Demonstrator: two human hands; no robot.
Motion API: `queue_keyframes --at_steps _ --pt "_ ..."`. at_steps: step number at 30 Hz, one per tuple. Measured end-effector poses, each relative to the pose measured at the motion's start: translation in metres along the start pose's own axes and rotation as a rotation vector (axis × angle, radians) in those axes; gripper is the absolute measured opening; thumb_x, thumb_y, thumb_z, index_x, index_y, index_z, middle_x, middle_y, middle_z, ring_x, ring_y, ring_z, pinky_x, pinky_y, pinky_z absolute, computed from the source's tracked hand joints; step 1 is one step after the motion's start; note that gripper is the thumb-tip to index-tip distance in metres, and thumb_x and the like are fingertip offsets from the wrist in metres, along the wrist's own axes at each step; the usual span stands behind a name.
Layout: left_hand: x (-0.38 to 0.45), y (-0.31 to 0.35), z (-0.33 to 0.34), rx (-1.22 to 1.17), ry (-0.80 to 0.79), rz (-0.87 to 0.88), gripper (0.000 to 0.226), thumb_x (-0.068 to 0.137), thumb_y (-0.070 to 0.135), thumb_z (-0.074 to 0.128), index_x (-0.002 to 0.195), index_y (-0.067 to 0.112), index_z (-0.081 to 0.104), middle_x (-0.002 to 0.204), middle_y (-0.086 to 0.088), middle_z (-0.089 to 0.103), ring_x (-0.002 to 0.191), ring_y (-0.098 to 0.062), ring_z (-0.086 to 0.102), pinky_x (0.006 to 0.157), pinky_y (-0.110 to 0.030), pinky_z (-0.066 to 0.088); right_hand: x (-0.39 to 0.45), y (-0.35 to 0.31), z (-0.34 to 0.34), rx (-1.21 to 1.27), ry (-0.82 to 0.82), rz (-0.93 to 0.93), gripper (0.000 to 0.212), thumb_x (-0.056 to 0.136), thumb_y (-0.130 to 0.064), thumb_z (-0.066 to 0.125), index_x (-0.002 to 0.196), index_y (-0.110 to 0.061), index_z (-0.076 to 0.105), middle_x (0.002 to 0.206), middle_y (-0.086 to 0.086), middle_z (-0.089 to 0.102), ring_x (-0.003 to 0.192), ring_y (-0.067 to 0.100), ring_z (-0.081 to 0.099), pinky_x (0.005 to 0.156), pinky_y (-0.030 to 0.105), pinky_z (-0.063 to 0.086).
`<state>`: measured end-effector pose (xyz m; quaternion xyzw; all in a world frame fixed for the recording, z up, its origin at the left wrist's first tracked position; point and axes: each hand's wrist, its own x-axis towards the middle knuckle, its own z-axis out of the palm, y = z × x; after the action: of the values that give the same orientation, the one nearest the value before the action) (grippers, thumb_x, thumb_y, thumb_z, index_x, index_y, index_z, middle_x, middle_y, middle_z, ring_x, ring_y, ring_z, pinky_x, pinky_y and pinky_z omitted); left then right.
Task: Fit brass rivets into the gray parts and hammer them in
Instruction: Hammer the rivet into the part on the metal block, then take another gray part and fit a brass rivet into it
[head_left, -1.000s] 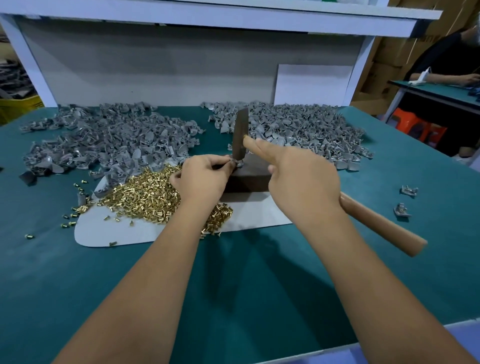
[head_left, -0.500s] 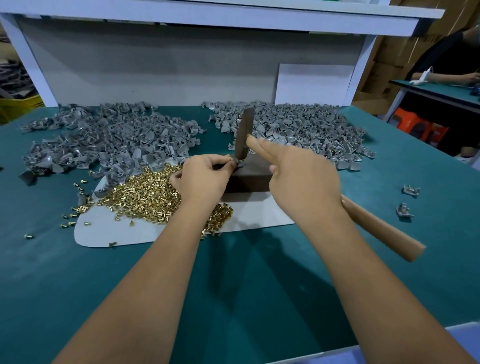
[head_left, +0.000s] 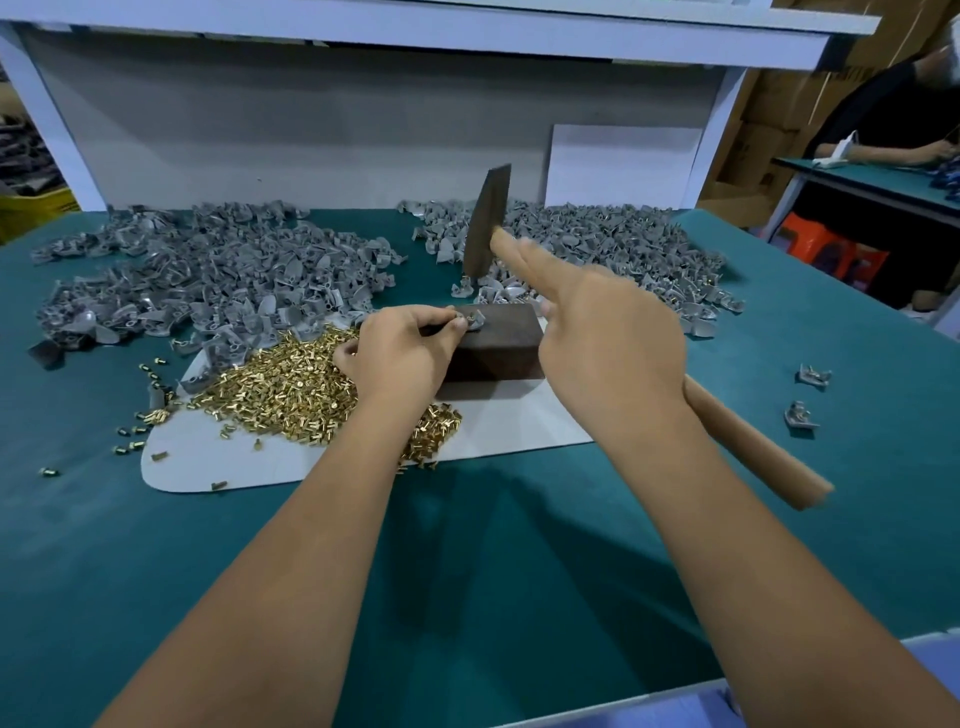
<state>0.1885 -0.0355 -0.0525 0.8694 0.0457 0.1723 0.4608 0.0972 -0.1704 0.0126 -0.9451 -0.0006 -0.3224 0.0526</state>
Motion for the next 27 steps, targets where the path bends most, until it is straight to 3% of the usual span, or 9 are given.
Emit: queue_keyframes --at_steps 5,8,10,13,16,20,23,27 --pt "-0.003 0.001 -0.006 0.074 -0.013 0.057 0.019 0.089 0.053 0.064 0.099 0.042 0.075 0.107 0.017 0.071 0.113 -0.013 0.054 0.083 -0.033 0.012 0.011 -0.003 -0.001 0.001 -0.111 -0.061 0.059 0.086 -0.017 0.056 0.131 -0.053 0.044 0.098 0.001 0.068 0.088 0.029 0.065 0.062 0.03 0.034" --pt "-0.004 0.003 -0.007 0.09 -0.015 0.062 0.021 0.091 0.052 0.06 0.104 0.042 0.074 0.11 0.015 0.07 0.115 -0.014 0.053 0.088 -0.034 0.014 0.028 0.003 0.002 0.148 -0.059 0.053 0.055 0.088 -0.013 0.051 0.129 -0.05 0.044 0.105 0.001 0.066 0.091 0.03 0.063 0.066 0.032 0.04" --pt "-0.006 0.003 -0.008 0.054 -0.032 0.058 0.02 0.092 0.05 0.061 0.104 0.041 0.074 0.112 0.019 0.069 0.117 -0.012 0.052 0.089 -0.035 0.014 0.036 0.011 0.009 0.218 -0.033 0.186 0.053 0.09 -0.011 0.047 0.128 -0.047 0.044 0.103 0.006 0.059 0.081 0.029 0.056 0.064 0.031 0.037" --pt "-0.006 0.003 -0.009 0.0 -0.055 0.041 0.02 0.092 0.048 0.061 0.103 0.04 0.075 0.113 0.022 0.069 0.117 -0.01 0.051 0.093 -0.035 0.015 0.035 0.025 0.024 0.135 -0.066 0.34 0.037 0.089 -0.009 0.049 0.118 -0.031 0.053 0.099 0.008 0.061 0.074 0.027 0.046 0.061 0.032 0.033" --pt "-0.006 0.002 -0.011 -0.142 -0.096 0.03 0.015 0.092 0.042 0.065 0.099 0.037 0.076 0.11 0.019 0.07 0.114 -0.011 0.054 0.111 -0.043 0.024 0.021 0.035 0.042 0.124 -0.149 0.397 0.019 0.087 -0.009 0.051 0.103 -0.017 0.058 0.093 0.01 0.063 0.072 0.029 0.043 0.06 0.031 0.03" --pt "-0.008 0.003 -0.013 -0.139 -0.089 0.043 0.01 0.091 0.041 0.066 0.091 0.039 0.076 0.105 0.022 0.07 0.116 -0.011 0.053 0.11 -0.049 0.026 0.011 0.039 0.052 0.147 -0.216 0.391 0.007 0.085 -0.009 0.051 0.089 -0.015 0.05 0.082 0.009 0.058 0.078 0.034 0.05 0.057 0.031 0.026" --pt "-0.009 0.005 -0.016 -0.177 -0.109 0.043 0.021 0.091 0.037 0.067 0.071 0.044 0.069 0.093 0.029 0.065 0.12 -0.012 0.052 0.108 -0.047 0.028 0.011 0.039 0.054 0.086 -0.26 0.393 0.012 0.088 -0.013 0.05 0.08 -0.019 0.043 0.072 0.003 0.046 0.074 0.03 0.045 0.049 0.029 0.021" --pt "-0.009 0.003 -0.018 -0.292 -0.168 0.031 0.021 0.091 0.029 0.068 0.076 0.042 0.073 0.101 0.028 0.064 0.129 -0.018 0.048 0.113 -0.054 0.029 0.009 0.036 0.056 0.023 -0.276 0.376 0.029 0.087 -0.012 0.051 0.067 -0.021 0.033 0.072 0.001 0.043 0.071 0.028 0.041 0.053 0.028 0.024"
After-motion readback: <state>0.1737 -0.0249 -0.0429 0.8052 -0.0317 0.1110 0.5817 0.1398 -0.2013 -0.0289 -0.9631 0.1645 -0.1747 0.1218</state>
